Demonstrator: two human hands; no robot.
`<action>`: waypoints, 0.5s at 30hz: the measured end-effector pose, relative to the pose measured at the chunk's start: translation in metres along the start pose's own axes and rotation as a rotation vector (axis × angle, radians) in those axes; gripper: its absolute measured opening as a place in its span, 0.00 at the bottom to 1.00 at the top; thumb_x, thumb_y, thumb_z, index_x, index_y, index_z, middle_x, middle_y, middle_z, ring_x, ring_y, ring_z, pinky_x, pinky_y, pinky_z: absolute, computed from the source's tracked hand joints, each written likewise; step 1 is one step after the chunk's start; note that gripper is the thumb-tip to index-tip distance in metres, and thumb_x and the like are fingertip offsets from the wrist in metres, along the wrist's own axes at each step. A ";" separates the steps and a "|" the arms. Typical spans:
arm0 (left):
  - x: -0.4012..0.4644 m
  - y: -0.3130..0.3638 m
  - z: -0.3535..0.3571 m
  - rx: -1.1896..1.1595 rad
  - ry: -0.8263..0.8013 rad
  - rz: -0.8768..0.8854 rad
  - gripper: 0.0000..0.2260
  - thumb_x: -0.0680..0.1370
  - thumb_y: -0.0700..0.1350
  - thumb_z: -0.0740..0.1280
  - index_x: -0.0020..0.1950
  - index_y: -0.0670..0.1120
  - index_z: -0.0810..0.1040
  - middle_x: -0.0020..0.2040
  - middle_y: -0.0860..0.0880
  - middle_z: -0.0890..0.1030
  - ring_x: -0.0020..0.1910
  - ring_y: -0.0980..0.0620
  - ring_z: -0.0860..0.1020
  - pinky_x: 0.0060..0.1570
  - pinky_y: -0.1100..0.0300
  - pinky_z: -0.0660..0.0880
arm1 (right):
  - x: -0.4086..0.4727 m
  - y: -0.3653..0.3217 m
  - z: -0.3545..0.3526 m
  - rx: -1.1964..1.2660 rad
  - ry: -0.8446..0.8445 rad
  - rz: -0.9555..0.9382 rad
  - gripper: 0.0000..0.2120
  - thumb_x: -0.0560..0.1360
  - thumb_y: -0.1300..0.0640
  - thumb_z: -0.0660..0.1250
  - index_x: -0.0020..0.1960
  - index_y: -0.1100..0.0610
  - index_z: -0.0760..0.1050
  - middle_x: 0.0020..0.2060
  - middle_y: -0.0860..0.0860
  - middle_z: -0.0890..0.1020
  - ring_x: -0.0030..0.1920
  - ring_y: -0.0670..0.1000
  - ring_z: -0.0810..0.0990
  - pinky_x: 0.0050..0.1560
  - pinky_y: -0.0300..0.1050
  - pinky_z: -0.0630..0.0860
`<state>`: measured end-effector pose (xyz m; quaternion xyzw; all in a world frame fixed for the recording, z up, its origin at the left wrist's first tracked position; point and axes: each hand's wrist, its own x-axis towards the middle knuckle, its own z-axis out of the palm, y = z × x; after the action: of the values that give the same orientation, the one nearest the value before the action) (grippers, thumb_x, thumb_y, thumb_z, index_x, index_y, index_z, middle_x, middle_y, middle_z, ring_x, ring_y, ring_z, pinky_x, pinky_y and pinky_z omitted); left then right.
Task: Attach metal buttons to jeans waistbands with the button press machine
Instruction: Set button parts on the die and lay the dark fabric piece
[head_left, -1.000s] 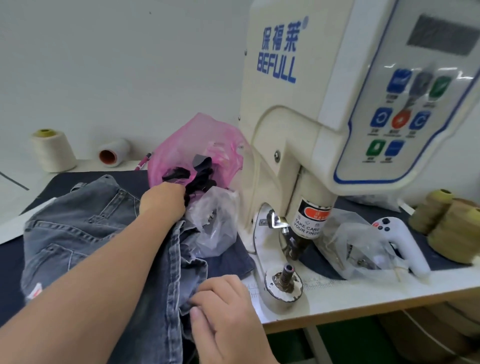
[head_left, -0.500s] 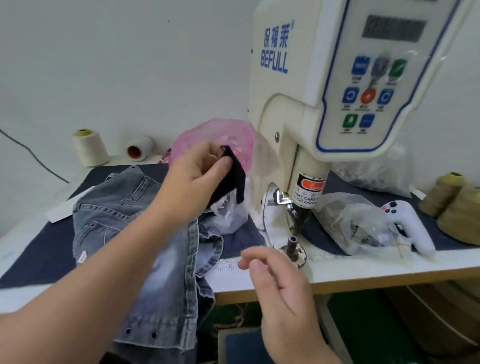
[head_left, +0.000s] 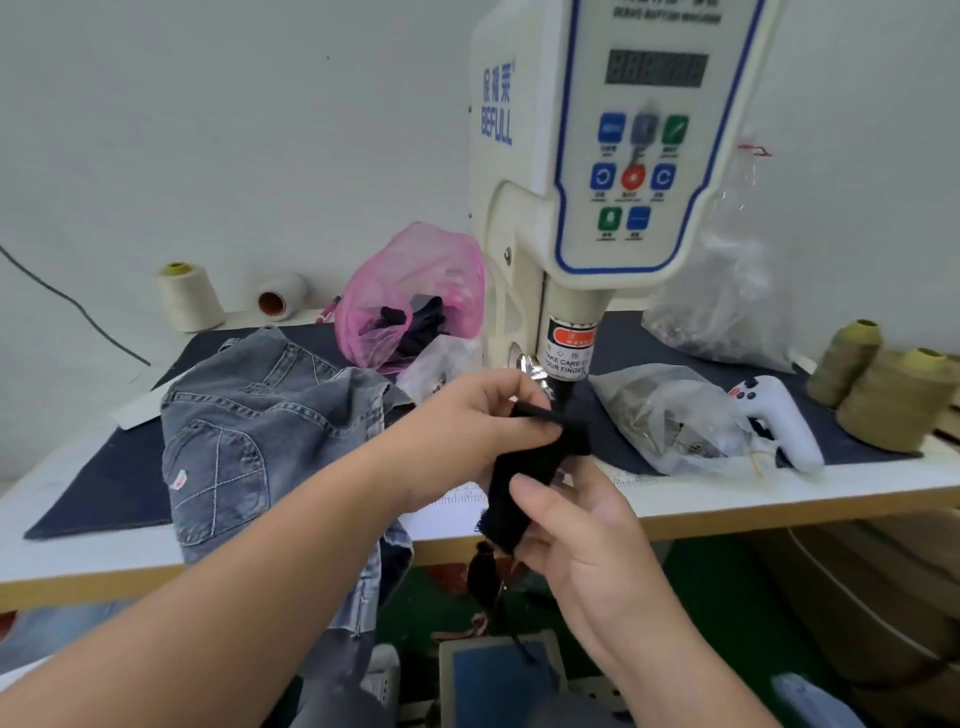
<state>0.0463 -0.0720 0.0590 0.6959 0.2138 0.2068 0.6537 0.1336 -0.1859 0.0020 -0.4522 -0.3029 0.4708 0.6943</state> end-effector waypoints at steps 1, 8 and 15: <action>0.002 -0.003 -0.002 -0.019 0.045 -0.022 0.06 0.79 0.36 0.67 0.44 0.46 0.77 0.42 0.42 0.81 0.39 0.46 0.81 0.37 0.52 0.78 | -0.001 0.000 -0.002 0.023 0.000 0.045 0.21 0.72 0.60 0.73 0.63 0.55 0.74 0.48 0.56 0.86 0.44 0.54 0.86 0.44 0.48 0.82; 0.028 -0.023 -0.042 -0.157 0.710 -0.028 0.01 0.82 0.39 0.63 0.52 0.43 0.74 0.50 0.39 0.82 0.40 0.45 0.84 0.29 0.51 0.81 | 0.002 0.005 -0.015 -0.088 0.098 0.169 0.19 0.73 0.69 0.71 0.60 0.54 0.74 0.41 0.57 0.85 0.38 0.52 0.83 0.41 0.45 0.80; 0.037 -0.025 -0.050 -0.562 0.725 -0.001 0.03 0.82 0.35 0.60 0.51 0.41 0.71 0.48 0.40 0.78 0.42 0.44 0.82 0.30 0.54 0.81 | 0.012 0.024 -0.008 -0.462 0.098 0.129 0.15 0.75 0.62 0.70 0.58 0.49 0.74 0.34 0.48 0.81 0.36 0.45 0.82 0.40 0.41 0.81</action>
<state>0.0478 -0.0084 0.0376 0.3741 0.3644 0.4867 0.7003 0.1358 -0.1741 -0.0231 -0.6400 -0.3388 0.4098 0.5547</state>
